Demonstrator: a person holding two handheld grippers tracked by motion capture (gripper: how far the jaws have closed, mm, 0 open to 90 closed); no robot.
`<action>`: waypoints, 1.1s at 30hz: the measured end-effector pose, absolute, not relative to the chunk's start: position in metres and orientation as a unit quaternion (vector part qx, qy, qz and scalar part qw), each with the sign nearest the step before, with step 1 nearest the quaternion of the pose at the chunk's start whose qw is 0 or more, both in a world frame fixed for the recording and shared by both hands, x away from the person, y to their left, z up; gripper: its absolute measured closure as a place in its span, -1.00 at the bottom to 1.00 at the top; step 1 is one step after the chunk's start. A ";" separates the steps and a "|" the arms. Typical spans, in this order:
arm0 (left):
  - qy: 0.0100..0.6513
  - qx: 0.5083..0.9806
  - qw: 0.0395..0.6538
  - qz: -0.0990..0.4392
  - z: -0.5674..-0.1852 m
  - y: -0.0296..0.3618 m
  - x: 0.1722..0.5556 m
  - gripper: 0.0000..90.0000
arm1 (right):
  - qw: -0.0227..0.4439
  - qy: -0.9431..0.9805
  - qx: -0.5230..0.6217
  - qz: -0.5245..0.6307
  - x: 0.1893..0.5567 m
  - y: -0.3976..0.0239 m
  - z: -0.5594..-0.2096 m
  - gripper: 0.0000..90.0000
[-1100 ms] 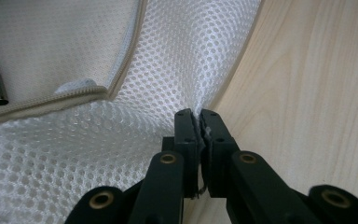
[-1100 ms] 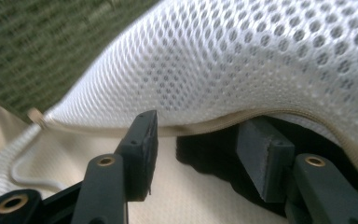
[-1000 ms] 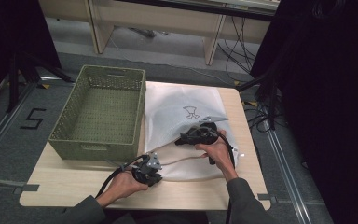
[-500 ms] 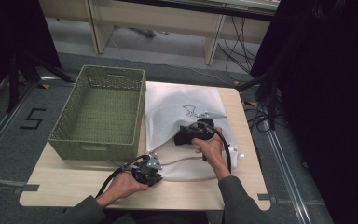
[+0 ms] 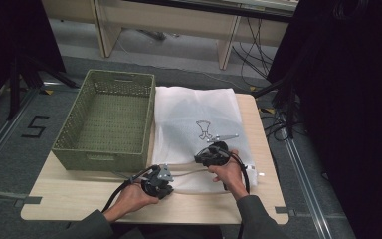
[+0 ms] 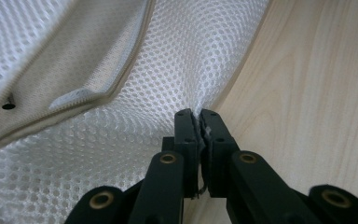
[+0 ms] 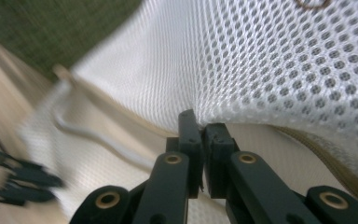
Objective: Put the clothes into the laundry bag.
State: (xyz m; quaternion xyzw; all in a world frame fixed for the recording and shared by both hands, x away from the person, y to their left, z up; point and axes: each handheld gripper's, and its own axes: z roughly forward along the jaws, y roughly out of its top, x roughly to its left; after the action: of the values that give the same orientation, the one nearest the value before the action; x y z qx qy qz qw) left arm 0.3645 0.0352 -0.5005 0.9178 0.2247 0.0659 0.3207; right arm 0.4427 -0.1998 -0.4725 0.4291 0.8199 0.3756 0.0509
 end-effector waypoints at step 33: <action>0.247 0.882 0.399 0.039 -0.471 0.044 0.359 0.80 | 0.190 0.794 0.419 0.398 0.458 -0.251 -0.421 0.90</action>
State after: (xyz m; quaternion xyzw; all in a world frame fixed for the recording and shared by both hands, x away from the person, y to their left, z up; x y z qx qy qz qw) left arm 0.3588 0.0439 -0.4714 0.8819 0.2475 0.0392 0.3993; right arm 0.4582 -0.2507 -0.4212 0.4188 0.7937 0.3981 0.1900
